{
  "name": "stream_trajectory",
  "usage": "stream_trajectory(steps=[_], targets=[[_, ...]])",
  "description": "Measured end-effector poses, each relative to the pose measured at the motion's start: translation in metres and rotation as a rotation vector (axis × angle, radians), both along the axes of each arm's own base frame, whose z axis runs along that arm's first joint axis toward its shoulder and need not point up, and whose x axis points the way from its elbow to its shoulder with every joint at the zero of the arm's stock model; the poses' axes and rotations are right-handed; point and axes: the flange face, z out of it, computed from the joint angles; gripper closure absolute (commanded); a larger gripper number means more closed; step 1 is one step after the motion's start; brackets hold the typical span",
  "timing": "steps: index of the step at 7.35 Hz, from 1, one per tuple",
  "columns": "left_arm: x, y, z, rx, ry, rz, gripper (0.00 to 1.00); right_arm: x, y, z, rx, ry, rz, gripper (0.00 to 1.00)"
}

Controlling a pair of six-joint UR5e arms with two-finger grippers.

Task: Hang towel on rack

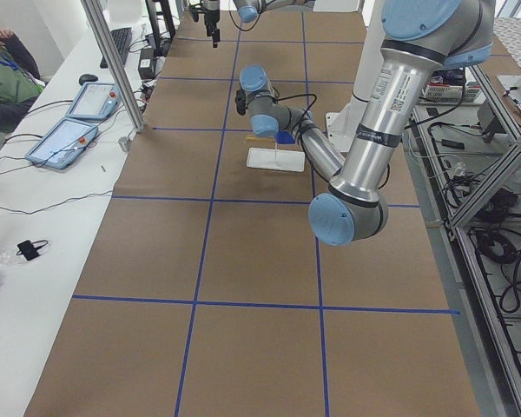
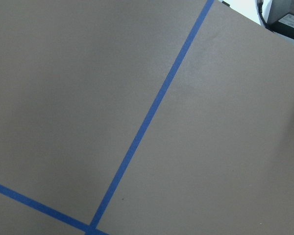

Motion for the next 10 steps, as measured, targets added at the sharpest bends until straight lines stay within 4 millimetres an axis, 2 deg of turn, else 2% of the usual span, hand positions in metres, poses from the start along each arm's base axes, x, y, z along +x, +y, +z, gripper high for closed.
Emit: stream_trajectory(steps=[3, 4, 5, 7, 10], targets=[[0.009, 0.004, 0.008, 0.021, -0.007, 0.019, 1.0, 0.004, 0.0, 0.005, -0.004, 0.002, 0.003, 0.0], [0.011, -0.002, 0.011, 0.028, -0.014, 0.012, 1.0, 0.005, 0.0, 0.006, -0.005, 0.002, 0.004, 0.0], [0.01, -0.012, 0.016, 0.054, -0.02, -0.001, 0.96, 0.006, 0.0, 0.006, -0.006, 0.001, 0.006, 0.0], [0.013, -0.037, 0.016, 0.107, -0.031, -0.04, 0.02, 0.007, 0.0, 0.006, -0.007, -0.001, 0.007, 0.0], [0.02, -0.055, -0.004, 0.149, -0.034, -0.119, 0.02, 0.007, -0.001, 0.006, -0.008, -0.001, 0.008, 0.0]])
